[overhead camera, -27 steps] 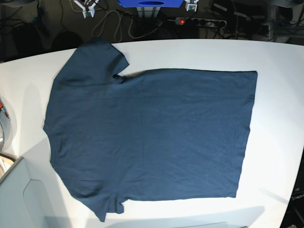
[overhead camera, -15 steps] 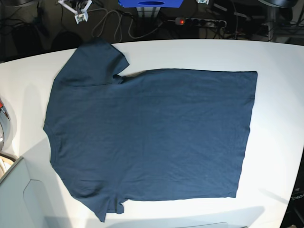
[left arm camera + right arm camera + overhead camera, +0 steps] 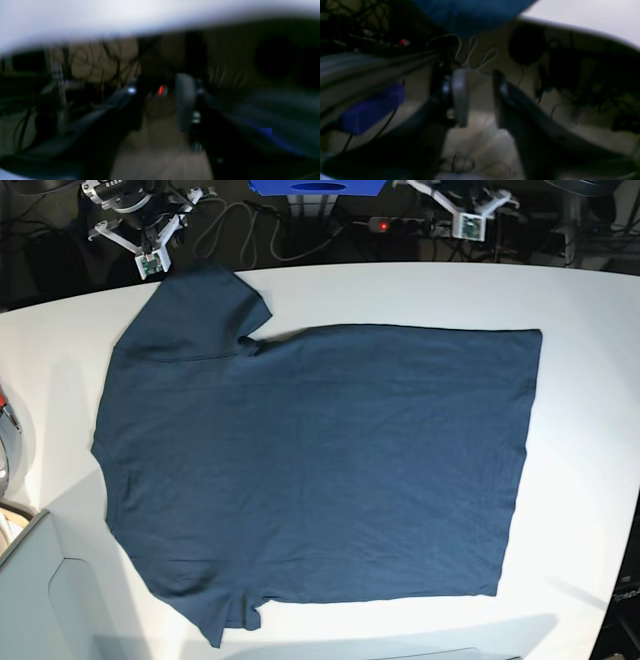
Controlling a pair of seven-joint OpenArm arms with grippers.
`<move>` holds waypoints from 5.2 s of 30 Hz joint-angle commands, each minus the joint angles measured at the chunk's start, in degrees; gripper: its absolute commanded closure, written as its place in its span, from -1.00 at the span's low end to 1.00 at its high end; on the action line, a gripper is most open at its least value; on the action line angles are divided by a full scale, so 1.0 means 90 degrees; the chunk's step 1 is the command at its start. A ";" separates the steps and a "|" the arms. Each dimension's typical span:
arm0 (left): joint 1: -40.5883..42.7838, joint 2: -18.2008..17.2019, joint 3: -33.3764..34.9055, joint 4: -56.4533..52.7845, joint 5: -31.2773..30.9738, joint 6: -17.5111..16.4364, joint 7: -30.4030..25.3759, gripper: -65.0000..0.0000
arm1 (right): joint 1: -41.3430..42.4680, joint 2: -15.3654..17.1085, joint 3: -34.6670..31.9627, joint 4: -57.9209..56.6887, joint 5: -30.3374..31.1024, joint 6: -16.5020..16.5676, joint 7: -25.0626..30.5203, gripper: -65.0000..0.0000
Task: Fold the T-shirt properly
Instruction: 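Move both grippers down toward the shirt's shoulder corners, then grasp the shoulder corners of the blue shirt with both grippers, then lift the shoulder edge with both grippers and pull it across the shirt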
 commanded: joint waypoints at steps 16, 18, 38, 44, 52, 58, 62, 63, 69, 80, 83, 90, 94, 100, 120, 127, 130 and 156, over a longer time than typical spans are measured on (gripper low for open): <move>-0.1949 -0.0042 -0.2841 -0.0270 -0.2858 0.0013 0.0801 -0.03 | 0.0415 -0.0157 -0.0181 0.0124 0.0035 0.0019 0.0139 -0.05; -0.2193 -0.0159 -0.2880 -0.0573 -0.2927 0.0013 0.0801 -0.07 | 0.0415 -0.0157 -0.0181 0.0124 0.0035 0.0019 0.0139 -0.05; -0.3717 -0.0315 -0.2890 -0.2986 -0.2897 -0.0768 0.0762 -0.06 | 0.0513 -0.0137 -0.0133 0.0115 0.0025 0.0019 0.0129 -0.04; -0.3717 -0.0345 -0.2861 -0.2917 -0.2907 -0.0788 0.0762 0.30 | 0.0513 -0.0137 -0.0142 0.0115 0.0025 0.0019 0.0129 -0.03; -0.3717 -0.0345 -0.2880 -0.2917 -0.2956 -0.0788 0.0762 0.84 | 0.0513 -0.0186 -0.0133 0.0115 0.0025 0.0009 0.0129 -0.05; -0.3727 -0.0345 -0.2890 -0.2907 -0.2966 -0.0788 0.0791 1.00 | 0.0630 -0.0186 -0.0123 0.0105 0.0025 -0.0001 0.0139 -0.15; -0.3659 -0.0296 -0.2900 -0.2614 -0.2966 -0.0788 0.0791 1.00 | 0.0835 -0.0186 -0.0123 0.0046 0.0025 -0.0001 0.0139 -0.19; -0.3649 -0.0286 -0.2900 -0.2546 -0.2946 -0.0788 0.0791 1.00 | 0.0884 -0.0186 -0.0123 0.0036 0.0025 -0.0001 0.0139 -0.19; -0.3522 -0.0276 -0.2900 -0.2409 -0.2966 -0.0788 0.0801 1.00 | 0.1295 -0.0186 0.0112 -0.0374 0.0025 0.0019 0.0129 -0.19; -0.3434 -0.0159 -0.2909 -0.2380 -0.2946 -0.0788 0.0762 1.00 | 0.1695 -0.0157 0.0444 -0.1048 0.0035 0.0028 0.0139 -0.19; -0.3434 -0.0100 -0.2909 -0.2380 -0.2917 -0.0788 0.0762 1.00 | 0.1773 -0.0176 0.0434 -0.1194 0.0055 0.0028 0.0139 -0.19; -0.3375 -0.0100 -0.2919 -0.2380 -0.2946 -0.0788 0.0752 1.00 | 0.1939 -0.0176 0.0414 -0.1702 0.0055 0.0028 0.0139 -0.18; -0.3346 -0.0100 -0.2919 -0.2380 -0.2956 -0.0788 0.0752 1.00 | 0.1959 -0.0167 0.0414 -0.1849 0.0055 0.0038 0.0158 -0.17; -0.3336 -0.0100 -0.2919 -0.2380 -0.2956 -0.0788 0.0752 1.00 | 0.1959 -0.0176 0.0463 -0.1849 0.0025 0.1191 0.0129 0.41; -0.2672 0.0505 -0.3310 -0.0905 -0.2936 -0.0788 0.0810 1.00 | 0.1675 -0.0176 0.1587 -0.0667 0.0025 0.1279 0.0129 0.99; -0.2301 0.0779 -0.3310 -0.0338 -0.2966 -0.0788 0.0810 1.00 | 0.1539 -0.0137 0.1772 -0.0179 0.0025 0.1288 0.0129 0.99; -0.2262 0.0935 -0.3320 -0.0182 -0.2927 -0.0788 0.0810 1.00 | 0.1539 -0.0127 0.1772 -0.0130 0.0025 0.1288 0.0129 0.99; -0.4469 0.0701 -0.3486 -0.0846 -0.2897 -0.0778 0.0810 1.00 | 0.4704 0.0341 0.0805 -0.1595 0.0025 0.1288 -0.0496 0.99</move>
